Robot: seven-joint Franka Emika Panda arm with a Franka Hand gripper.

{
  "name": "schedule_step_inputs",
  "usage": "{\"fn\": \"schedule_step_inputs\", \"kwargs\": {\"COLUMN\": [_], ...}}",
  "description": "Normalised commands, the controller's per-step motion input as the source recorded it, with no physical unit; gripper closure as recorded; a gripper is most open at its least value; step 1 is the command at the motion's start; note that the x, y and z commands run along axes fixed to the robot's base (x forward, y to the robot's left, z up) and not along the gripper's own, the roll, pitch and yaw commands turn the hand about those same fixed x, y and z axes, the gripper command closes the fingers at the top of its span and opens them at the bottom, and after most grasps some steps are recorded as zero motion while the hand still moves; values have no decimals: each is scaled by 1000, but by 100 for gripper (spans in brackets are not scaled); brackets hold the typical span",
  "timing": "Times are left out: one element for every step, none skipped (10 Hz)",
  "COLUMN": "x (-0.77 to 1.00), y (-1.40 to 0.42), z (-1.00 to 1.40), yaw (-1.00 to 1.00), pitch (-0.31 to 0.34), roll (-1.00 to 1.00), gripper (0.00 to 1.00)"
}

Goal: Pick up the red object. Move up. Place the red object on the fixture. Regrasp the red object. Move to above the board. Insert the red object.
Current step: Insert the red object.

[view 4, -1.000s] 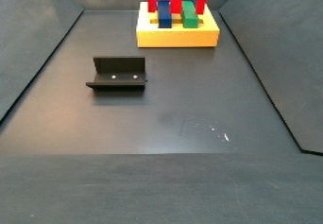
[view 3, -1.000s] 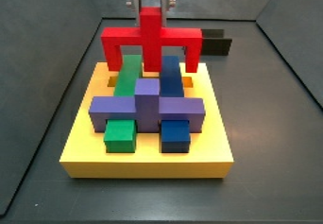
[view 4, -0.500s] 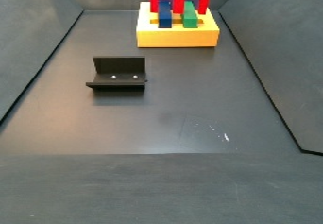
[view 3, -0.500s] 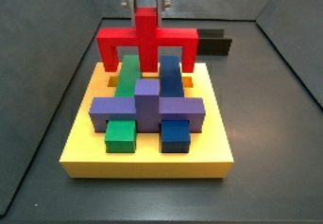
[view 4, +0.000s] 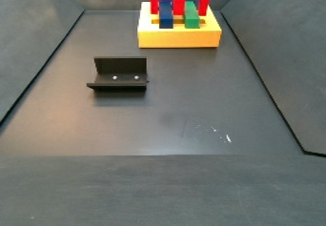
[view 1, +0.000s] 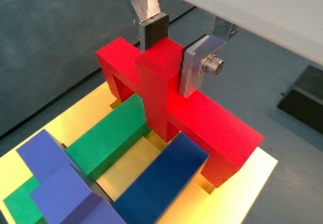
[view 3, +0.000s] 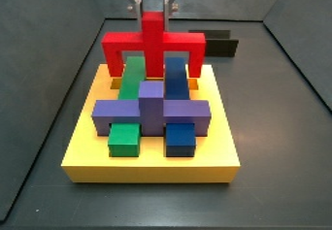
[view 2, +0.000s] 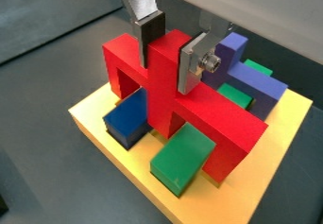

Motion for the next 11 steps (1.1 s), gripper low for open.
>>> {"fn": "schedule_step_inputs", "kwargs": {"x": [-249,-29,77,197,320,263,140,0,0,-317,-329], "y": [0,0,-11,-17,0,0,0,0,0,0,0], "z": [-94,-83,-171,-211,-223,-234,-211,-140,-117,0,0], "yaw": [0,0,3,0,0,0,0,0,0,0,17], "pitch": [-14,-9,0,14,50,41,24,0,0,0,0], "roll": [0,0,7,30,14,14,17,3,0,36,77], "gripper": [100,100,100,100,100,100,100,100,100,100,100]}}
